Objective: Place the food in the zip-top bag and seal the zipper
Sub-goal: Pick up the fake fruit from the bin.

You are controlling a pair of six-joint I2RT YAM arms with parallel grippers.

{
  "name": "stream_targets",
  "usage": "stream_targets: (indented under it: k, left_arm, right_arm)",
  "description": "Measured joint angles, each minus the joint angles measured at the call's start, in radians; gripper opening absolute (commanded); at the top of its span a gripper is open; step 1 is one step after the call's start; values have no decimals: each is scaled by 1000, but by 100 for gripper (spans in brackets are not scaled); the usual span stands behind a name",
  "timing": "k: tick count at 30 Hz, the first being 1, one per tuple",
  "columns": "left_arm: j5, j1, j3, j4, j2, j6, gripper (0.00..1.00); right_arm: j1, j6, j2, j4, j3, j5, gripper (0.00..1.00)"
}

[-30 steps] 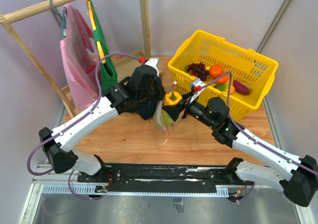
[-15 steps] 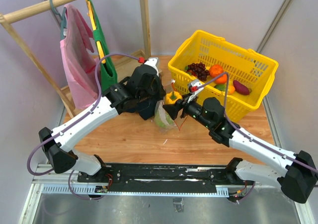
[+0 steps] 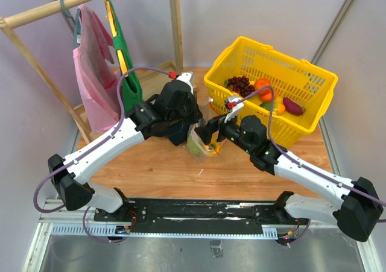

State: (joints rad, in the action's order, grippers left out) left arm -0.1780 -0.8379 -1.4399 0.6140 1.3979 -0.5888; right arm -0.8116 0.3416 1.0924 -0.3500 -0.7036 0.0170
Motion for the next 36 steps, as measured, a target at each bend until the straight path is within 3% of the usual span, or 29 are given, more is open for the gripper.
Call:
stream_targets:
  k: [11,21,26,36]
  left_arm:
    - [-3,0,1,-6,-2,0,0]
    - [-11,0,15,-6,-16,1,0]
    - [-11,0,15,-6,-16,3,0]
    - [-8,0,15,-5,-17,34,0]
  right_arm:
    - [0,-13,-113,265,-146,-2,96]
    - [13,-86,-161,647,-362,-89,94]
    - [93,-134,-118,818,-499,-129,94]
    - [405,-195,0,1037,-662,-94,95]
